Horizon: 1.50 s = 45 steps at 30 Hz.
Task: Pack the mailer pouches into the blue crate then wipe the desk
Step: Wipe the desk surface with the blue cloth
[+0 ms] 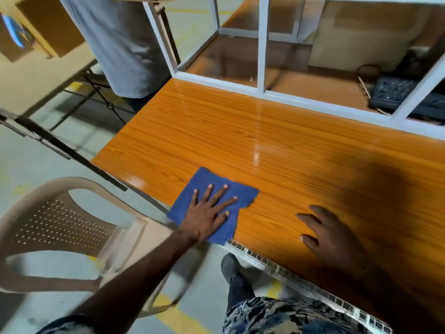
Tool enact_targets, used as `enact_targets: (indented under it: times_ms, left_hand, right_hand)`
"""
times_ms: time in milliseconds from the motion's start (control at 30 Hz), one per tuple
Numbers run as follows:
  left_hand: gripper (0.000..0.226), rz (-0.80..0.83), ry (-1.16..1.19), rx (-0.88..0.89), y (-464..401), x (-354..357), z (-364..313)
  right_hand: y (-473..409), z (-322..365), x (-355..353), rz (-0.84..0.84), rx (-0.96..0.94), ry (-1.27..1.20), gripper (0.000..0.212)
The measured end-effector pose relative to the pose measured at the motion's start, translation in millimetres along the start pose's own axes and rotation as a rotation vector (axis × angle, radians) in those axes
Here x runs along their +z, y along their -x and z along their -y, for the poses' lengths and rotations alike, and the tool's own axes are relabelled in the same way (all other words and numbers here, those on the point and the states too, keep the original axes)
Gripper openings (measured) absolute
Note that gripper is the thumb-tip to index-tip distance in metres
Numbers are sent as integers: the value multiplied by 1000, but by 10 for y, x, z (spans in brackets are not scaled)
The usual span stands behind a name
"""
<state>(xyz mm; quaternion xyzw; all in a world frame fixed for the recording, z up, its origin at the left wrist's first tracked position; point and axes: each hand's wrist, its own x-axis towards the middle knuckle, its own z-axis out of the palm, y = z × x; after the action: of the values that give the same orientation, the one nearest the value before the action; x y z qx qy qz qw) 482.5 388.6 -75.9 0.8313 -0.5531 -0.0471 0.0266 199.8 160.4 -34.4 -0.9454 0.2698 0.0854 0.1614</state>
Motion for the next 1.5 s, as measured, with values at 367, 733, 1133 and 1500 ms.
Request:
enact_targets:
  times_ms: [367,733,1133,1500]
  left_hand:
    - [54,46,108,-243,-526,-20,-1345]
    - [53,63,123,-470,-641,-110,-923]
    - [51,58,-10,96,-26,8,-1004]
    - [52,58,55,96,-328,97,-1780]
  right_hand:
    - [145,-175,85,-62,-32,-30,57]
    - [278,-237,99,-104,-38,-22,53]
    - [573,-406,137,-86,26,-33,54]
    - [632,-304,209,-171,93,-58,52]
